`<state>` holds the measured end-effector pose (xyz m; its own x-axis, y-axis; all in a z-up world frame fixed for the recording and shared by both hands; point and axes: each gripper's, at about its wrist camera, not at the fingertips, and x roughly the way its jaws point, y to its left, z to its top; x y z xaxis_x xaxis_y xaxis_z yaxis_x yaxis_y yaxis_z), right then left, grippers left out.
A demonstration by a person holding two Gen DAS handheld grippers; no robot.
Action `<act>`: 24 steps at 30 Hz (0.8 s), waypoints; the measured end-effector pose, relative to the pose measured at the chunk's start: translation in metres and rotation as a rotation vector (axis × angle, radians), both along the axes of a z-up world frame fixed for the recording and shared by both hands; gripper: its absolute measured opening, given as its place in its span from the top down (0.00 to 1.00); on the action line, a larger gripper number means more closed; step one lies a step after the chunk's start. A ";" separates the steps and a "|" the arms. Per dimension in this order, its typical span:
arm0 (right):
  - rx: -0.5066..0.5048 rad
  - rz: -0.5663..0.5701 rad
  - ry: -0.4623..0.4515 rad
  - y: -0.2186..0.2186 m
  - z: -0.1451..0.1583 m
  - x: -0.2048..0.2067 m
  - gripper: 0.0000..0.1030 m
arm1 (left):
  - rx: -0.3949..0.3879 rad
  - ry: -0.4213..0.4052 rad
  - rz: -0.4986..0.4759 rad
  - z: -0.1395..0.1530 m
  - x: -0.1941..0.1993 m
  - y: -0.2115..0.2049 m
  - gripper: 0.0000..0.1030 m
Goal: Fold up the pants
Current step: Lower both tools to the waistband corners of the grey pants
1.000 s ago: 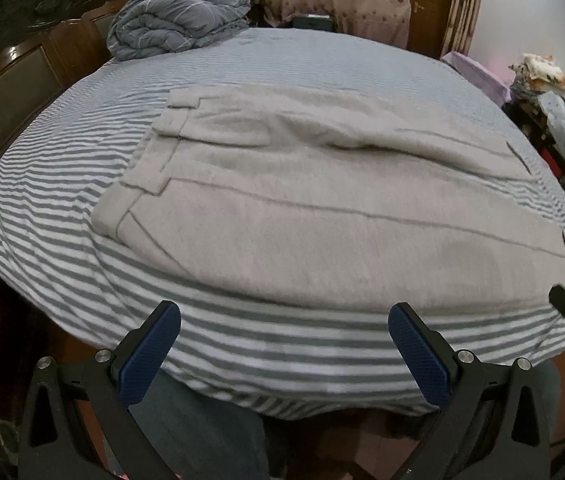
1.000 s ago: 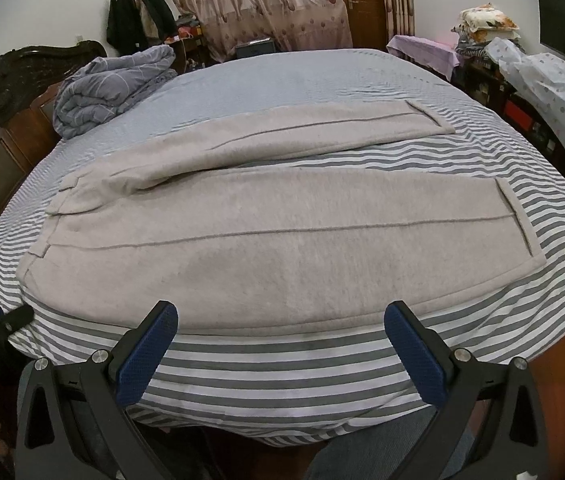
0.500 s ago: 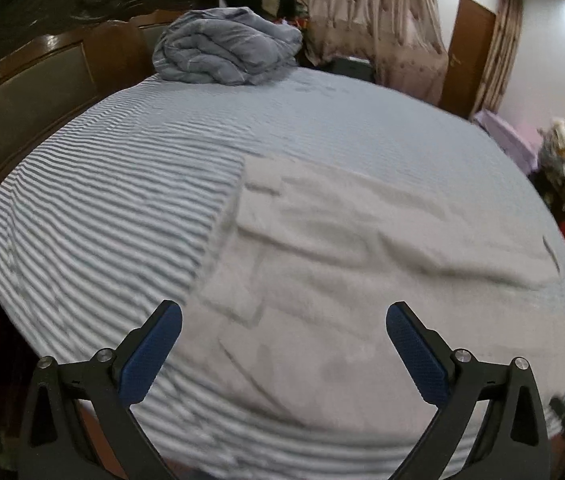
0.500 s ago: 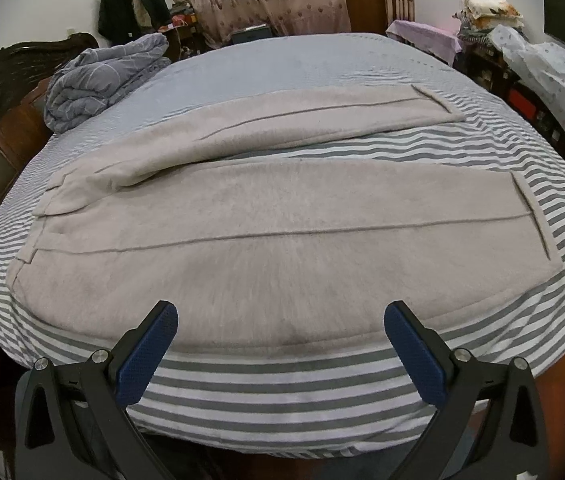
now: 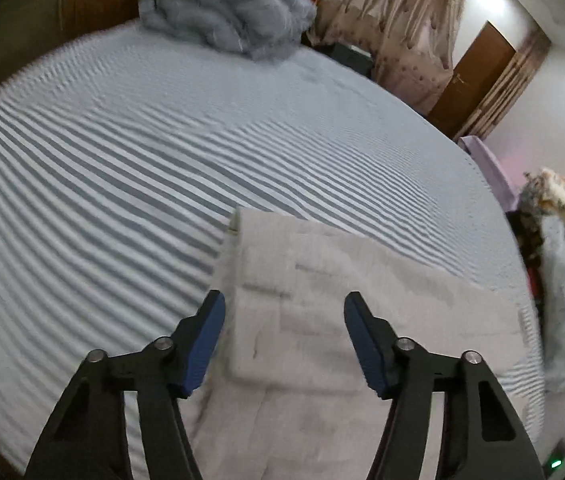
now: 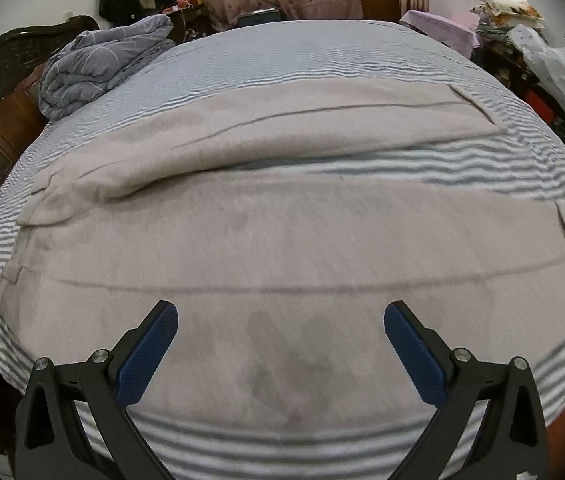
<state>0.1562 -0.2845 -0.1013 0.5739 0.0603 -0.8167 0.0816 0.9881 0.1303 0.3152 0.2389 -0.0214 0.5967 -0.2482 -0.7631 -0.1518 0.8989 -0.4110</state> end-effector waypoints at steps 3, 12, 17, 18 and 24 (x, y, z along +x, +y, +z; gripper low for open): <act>-0.016 0.019 0.006 0.009 0.001 0.022 0.00 | -0.094 0.047 0.009 -0.019 0.035 0.014 0.47; -0.070 0.114 0.020 0.044 0.003 0.088 0.00 | -0.210 0.126 0.005 -0.059 0.089 0.029 0.59; -0.058 0.233 0.012 0.068 0.013 0.153 0.00 | -0.252 0.119 -0.024 -0.070 0.107 0.027 0.60; -0.055 0.273 0.012 0.074 0.016 0.170 0.00 | -0.260 0.120 -0.017 -0.073 0.110 0.028 0.60; -0.136 0.504 0.064 0.113 0.020 0.288 0.05 | -0.281 0.077 0.002 -0.077 0.109 0.035 0.66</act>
